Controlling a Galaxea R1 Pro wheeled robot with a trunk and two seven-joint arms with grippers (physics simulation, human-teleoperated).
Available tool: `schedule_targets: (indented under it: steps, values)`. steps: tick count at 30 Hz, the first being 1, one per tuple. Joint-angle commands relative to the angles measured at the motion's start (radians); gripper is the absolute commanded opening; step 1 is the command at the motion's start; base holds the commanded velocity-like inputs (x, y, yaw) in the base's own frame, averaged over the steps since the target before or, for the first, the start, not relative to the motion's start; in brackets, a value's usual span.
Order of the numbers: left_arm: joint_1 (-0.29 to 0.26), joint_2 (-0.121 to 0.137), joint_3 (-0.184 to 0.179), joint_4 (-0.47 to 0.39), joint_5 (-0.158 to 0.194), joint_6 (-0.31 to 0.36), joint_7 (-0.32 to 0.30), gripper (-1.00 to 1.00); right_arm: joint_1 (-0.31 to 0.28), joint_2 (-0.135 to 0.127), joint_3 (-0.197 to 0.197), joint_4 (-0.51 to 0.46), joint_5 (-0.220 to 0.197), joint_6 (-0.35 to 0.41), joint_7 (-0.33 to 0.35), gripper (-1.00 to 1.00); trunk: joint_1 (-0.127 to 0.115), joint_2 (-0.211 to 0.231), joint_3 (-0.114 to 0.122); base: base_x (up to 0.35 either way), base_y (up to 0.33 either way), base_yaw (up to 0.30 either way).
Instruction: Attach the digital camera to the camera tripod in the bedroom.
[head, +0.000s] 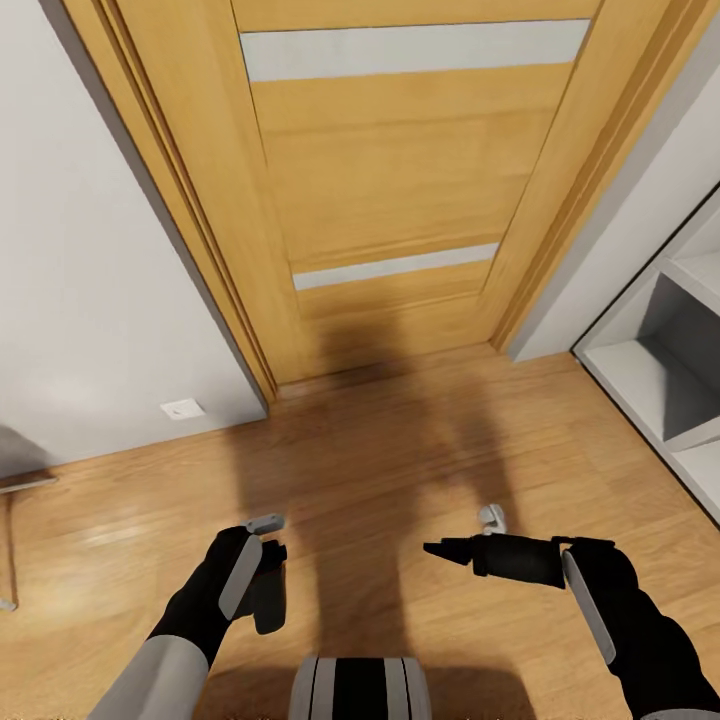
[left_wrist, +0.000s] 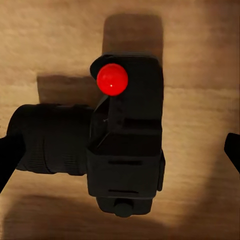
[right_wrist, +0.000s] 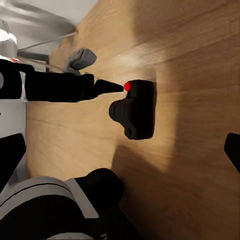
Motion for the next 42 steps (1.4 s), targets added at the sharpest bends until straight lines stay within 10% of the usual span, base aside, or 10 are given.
schedule_targets:
  steps: [1, 22, 42]
  values:
    - [0.0, -0.001, 0.002, -0.001, 0.011, 0.002, 0.008, 1.0, 0.0, 0.0, 0.0, -0.003, 0.003, 0.006, 0.006, 1.0, 0.0, -0.001, -0.005, 0.0, 0.0, 0.0]
    - [0.0, -0.001, 0.002, -0.002, 0.011, 0.002, 0.008, 1.0, -0.001, 0.001, -0.006, -0.01, 0.032, 0.008, 0.022, 1.0, 0.01, -0.005, -0.086, 0.0, 0.0, 0.0]
    - [0.0, -0.001, 0.001, -0.015, 0.011, 0.004, 0.01, 1.0, -0.001, 0.0, -0.008, -0.007, 0.025, 0.008, 0.019, 1.0, 0.01, -0.005, -0.086, 0.0, 0.0, 0.0]
